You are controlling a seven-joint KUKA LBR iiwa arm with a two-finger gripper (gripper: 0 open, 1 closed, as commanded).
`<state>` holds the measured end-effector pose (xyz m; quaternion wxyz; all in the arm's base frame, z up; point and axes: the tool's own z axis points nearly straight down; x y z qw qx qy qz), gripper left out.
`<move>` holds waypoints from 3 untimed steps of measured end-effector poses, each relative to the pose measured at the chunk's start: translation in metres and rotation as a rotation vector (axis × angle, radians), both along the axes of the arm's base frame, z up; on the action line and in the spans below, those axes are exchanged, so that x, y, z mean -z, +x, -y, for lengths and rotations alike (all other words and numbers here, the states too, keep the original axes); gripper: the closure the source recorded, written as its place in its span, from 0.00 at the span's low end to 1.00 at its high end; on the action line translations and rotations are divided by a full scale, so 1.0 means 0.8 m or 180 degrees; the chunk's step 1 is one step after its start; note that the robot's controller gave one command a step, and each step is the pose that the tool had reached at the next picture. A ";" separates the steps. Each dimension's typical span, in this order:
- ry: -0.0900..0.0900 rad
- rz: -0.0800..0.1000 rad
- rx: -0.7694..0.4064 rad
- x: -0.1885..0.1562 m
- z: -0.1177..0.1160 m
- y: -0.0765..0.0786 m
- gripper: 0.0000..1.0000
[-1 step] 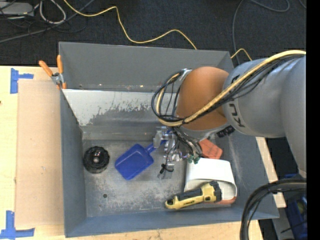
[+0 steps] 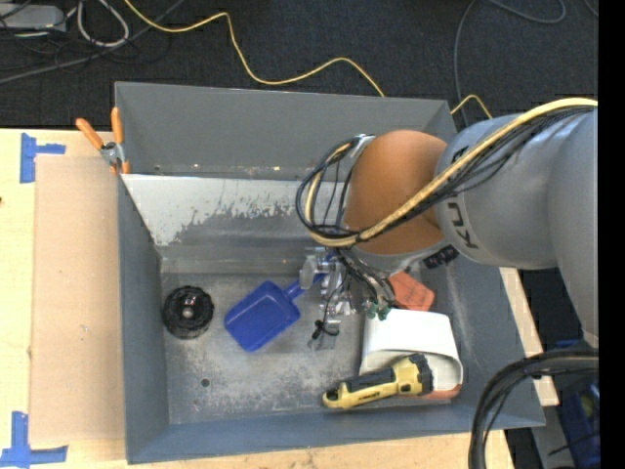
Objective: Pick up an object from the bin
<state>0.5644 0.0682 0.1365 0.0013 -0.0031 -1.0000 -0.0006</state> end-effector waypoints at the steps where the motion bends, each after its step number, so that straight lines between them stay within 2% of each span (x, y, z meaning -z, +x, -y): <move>1: 0.0007 0.0008 0.0060 0.078 -0.070 0.032 0.00; 2: -0.0001 0.0025 0.0068 0.083 -0.109 0.018 1.00; 3: -0.0001 0.0025 0.0068 0.083 -0.109 0.018 1.00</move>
Offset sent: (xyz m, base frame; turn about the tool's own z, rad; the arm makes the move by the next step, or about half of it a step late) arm 0.0145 0.0860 -0.0665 0.0235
